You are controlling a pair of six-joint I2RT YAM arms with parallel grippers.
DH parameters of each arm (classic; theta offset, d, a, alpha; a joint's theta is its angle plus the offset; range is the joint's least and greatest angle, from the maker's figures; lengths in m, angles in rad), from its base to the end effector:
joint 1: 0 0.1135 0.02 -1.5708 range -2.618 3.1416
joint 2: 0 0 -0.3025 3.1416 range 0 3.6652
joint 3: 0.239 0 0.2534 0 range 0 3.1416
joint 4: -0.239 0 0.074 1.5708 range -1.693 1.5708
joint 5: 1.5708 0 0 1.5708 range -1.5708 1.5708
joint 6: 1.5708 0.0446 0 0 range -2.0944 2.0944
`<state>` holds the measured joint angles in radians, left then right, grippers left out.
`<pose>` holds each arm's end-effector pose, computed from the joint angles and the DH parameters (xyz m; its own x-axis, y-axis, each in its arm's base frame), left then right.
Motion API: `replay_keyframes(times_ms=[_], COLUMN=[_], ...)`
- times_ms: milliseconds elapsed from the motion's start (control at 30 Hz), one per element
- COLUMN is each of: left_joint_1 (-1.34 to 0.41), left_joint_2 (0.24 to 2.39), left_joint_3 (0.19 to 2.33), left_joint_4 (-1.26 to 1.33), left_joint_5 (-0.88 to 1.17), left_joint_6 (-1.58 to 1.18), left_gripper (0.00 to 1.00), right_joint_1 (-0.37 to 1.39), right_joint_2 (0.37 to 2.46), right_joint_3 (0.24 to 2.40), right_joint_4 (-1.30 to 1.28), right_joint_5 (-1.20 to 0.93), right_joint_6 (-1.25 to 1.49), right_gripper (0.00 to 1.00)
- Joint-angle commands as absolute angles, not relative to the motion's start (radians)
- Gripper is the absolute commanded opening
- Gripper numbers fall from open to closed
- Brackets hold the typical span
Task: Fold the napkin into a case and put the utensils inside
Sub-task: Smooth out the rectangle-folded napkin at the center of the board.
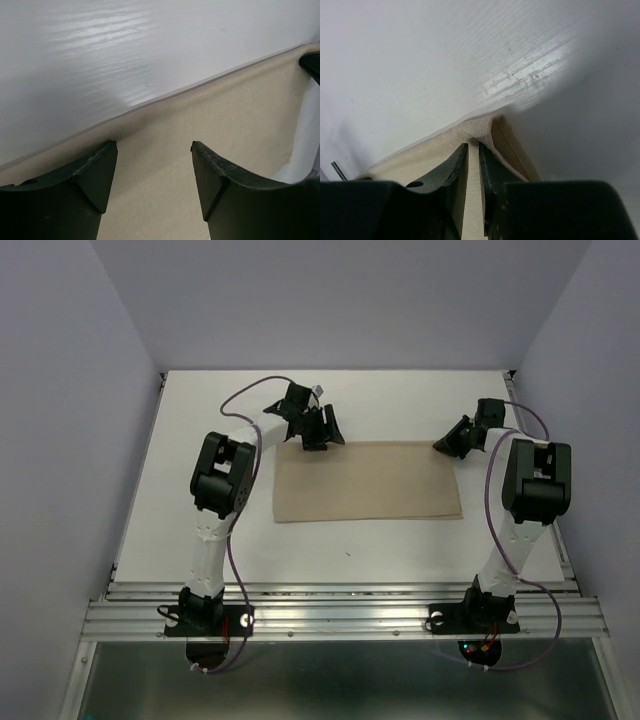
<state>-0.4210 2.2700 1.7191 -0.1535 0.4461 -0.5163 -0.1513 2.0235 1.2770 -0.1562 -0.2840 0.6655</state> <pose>0.4876 -0.2394 0.1933 -0.8441 -0.1100 -0.5247 0.2898 0.7298 -0.6192 0.4429 -0.0549 0.1707 -0.6270 0.6952 -0.3515 0.4580 0.6940 0.5555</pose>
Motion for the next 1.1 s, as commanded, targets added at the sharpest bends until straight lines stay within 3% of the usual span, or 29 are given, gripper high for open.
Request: replay_keyframes(times_ms=[0,333,667,1067], left_joint_1=[-0.359,-0.203,-0.201,-0.202], left_joint_2=[2.151,2.083,2.077,1.867], left_joint_3=[1.636,1.502,1.428,1.400], left_joint_4=[-0.186,-0.166,-0.110,-0.141], left_joint_5=[0.399,0.367,0.397,0.310], left_joint_6=[-0.469,-0.451,-0.468,-0.442], left_gripper=[0.73,0.73,0.73,0.76], right_joint_1=[-0.181,-0.181,-0.181,-0.163], right_joint_2=[2.062,2.056,2.033,1.735], right_joint_3=[1.232,1.223,1.226,1.134], right_joint_4=[-0.229,-0.236,-0.236,-0.270], right_joint_5=[-0.143,-0.109,-0.212,-0.285], right_joint_6=[0.601,0.580,0.584,0.594], right_gripper=[0.22,0.22,0.22,0.26])
